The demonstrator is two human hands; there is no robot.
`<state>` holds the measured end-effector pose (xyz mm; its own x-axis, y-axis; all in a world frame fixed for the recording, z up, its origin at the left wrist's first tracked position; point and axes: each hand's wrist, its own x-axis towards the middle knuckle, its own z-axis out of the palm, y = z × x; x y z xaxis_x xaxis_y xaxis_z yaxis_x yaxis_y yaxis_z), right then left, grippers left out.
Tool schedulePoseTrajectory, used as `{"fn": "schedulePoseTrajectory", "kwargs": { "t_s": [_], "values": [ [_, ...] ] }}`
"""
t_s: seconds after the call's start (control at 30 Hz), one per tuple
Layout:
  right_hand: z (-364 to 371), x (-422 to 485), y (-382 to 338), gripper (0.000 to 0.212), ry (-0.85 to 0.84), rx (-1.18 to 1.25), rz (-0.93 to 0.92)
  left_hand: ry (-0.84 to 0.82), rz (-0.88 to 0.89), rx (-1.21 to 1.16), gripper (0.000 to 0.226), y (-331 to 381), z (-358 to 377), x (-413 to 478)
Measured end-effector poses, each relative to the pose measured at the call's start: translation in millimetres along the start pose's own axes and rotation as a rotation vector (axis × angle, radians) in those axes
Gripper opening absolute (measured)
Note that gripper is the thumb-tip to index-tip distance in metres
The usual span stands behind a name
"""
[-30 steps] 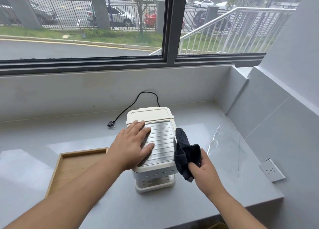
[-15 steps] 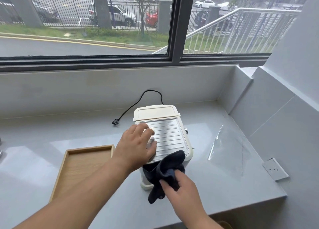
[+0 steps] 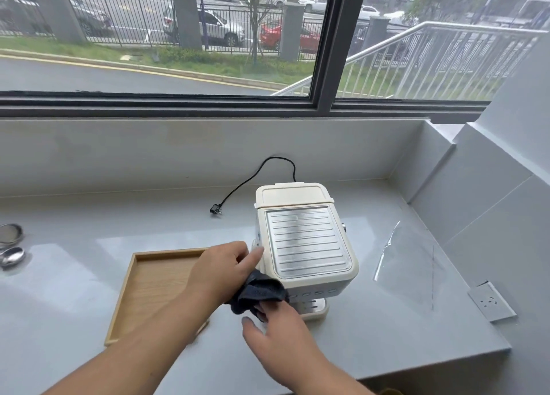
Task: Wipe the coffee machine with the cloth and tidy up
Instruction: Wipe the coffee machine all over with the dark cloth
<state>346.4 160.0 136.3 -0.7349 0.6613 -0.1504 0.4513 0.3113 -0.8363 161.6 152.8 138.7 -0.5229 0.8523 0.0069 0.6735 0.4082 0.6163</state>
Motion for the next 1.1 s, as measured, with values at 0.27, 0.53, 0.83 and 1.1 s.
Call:
{"fn": "schedulePoseTrajectory", "kwargs": {
  "t_s": [0.27, 0.53, 0.83, 1.1],
  "values": [
    [-4.2, 40.3, -49.7, 0.024, -0.081, 0.048, 0.186, -0.316, -0.278, -0.779, 0.043, -1.1, -3.0, -2.9],
    [-61.6, 50.0, -49.0, 0.026, 0.101, -0.470, -0.117, -0.105, -0.368, -1.014, 0.044, -0.2, 20.4, 13.5],
    [-122.8, 74.7, 19.0, 0.072, -0.019, -0.871, -0.093, 0.085, -0.404, -1.048, 0.043, 4.7, 31.4, 52.3],
    [-118.5, 76.6, 31.2, 0.074, 0.020, -0.883, -0.117, 0.133, -0.406, -1.155, 0.028, 5.9, 32.8, 98.6]
  ]
}}
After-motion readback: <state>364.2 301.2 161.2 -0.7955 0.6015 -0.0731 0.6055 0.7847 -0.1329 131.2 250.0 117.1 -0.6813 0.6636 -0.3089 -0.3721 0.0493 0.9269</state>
